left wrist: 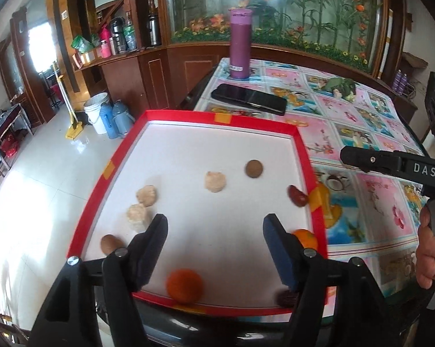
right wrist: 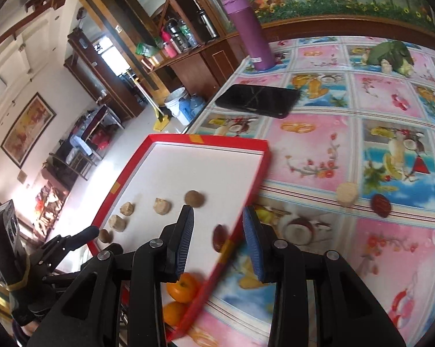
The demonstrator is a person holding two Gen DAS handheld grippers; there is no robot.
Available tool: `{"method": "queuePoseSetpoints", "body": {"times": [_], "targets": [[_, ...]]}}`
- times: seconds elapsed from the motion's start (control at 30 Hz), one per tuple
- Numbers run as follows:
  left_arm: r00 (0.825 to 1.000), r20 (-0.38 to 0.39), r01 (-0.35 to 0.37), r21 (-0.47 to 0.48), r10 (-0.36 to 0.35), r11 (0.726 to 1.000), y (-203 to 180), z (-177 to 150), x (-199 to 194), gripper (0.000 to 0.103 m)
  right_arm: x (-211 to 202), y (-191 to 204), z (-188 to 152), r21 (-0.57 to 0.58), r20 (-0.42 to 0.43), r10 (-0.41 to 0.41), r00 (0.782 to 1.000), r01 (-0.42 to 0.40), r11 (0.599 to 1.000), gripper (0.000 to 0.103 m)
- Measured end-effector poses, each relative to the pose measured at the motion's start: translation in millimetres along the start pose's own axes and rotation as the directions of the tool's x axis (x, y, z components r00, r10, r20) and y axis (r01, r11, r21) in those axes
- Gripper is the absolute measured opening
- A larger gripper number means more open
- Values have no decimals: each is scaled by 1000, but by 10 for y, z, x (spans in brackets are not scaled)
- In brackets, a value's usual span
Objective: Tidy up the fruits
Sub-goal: 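Move both open tools back over the items on the tablecloth, then close the right tool on a red date while the left tool approaches a beige biscuit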
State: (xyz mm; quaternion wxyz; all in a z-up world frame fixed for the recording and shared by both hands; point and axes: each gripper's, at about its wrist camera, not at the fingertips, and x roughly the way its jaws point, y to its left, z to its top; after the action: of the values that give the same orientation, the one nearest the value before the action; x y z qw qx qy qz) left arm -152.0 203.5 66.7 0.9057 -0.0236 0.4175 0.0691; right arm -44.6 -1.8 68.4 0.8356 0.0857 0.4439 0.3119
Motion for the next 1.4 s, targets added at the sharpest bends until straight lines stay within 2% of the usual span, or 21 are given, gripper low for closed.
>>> {"method": "queuePoseSetpoints", "body": {"times": [0.2,0.27,0.4,0.5,0.67,1.17,1.4], "targets": [[997,-3,82,85,-82,993,-515,-23,-70,75,-368,-709,-136,32,34,-102,994,101,994,35],[996,-9,94,108,-94,990,-669,-35,-80,75,-418,-926,-162,48,33,-148,988,147,988,35],[994,-24,113,133,-111,985,-885,-36,-85,78,-426,-1183,-183,44,17,-180,984,179,983,35],[995,-16,104,153,-103,983,-1002,-7,-95,87,-386,-1219,-186,24,9,-187,982,187,982,35],[997,-5,78,173,-78,982,-1138,48,-93,90,-236,-1185,-146,1,10,-176,984,176,984,35],[998,-19,58,210,-55,976,-1299,182,59,91,100,-1097,-38,-76,-12,-218,976,217,973,34],[999,-23,53,230,-49,972,-1407,292,175,91,159,-1067,-45,-119,-9,-246,969,243,963,23]]}}
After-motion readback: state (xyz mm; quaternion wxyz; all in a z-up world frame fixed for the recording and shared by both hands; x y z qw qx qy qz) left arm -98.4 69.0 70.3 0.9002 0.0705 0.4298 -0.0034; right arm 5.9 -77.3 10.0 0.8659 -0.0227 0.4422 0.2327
